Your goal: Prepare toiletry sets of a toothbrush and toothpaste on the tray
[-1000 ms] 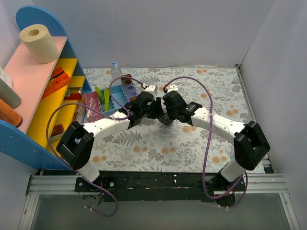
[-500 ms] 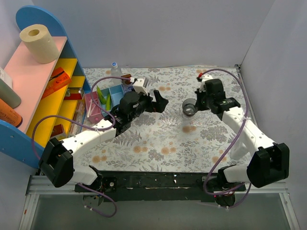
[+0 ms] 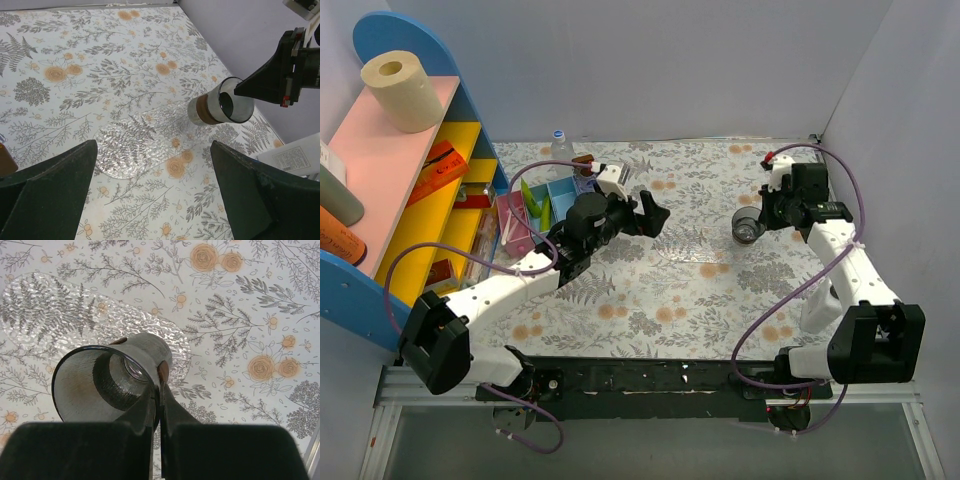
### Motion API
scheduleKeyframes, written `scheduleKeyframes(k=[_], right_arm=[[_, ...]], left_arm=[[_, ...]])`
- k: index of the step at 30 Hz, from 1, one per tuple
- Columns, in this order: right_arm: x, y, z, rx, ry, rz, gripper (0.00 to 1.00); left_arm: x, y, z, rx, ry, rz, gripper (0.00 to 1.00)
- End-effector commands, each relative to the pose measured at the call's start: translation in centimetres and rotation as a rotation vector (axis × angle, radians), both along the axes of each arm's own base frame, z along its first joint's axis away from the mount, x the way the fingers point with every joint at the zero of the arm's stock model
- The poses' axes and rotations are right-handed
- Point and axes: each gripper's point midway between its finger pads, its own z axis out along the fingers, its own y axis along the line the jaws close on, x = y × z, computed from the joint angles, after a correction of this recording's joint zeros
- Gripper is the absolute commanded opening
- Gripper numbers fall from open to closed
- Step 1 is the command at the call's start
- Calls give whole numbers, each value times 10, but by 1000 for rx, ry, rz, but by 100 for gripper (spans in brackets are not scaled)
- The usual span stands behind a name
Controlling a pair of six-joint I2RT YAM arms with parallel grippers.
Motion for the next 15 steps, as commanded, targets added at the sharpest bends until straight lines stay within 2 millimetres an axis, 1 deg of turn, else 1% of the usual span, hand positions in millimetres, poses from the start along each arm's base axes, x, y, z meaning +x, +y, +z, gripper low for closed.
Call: scheduleKeyframes(k=[1, 2, 6, 10, 15], right_arm=[[21, -1, 15, 36, -84, 53, 1], [22, -1, 9, 41, -62, 58, 1], [23, -3, 2, 53, -36, 59, 1], [24, -9, -2, 31, -40, 40, 1], [26, -13, -4, 19, -47, 31, 1]], left_arm=[[-6, 8, 32, -18, -104, -5, 98], [-6, 9, 32, -16, -106, -2, 98], [-3, 13, 31, 4, -124, 18, 98], [-1, 14, 30, 19, -129, 27, 98], [0, 13, 26, 29, -123, 22, 98]])
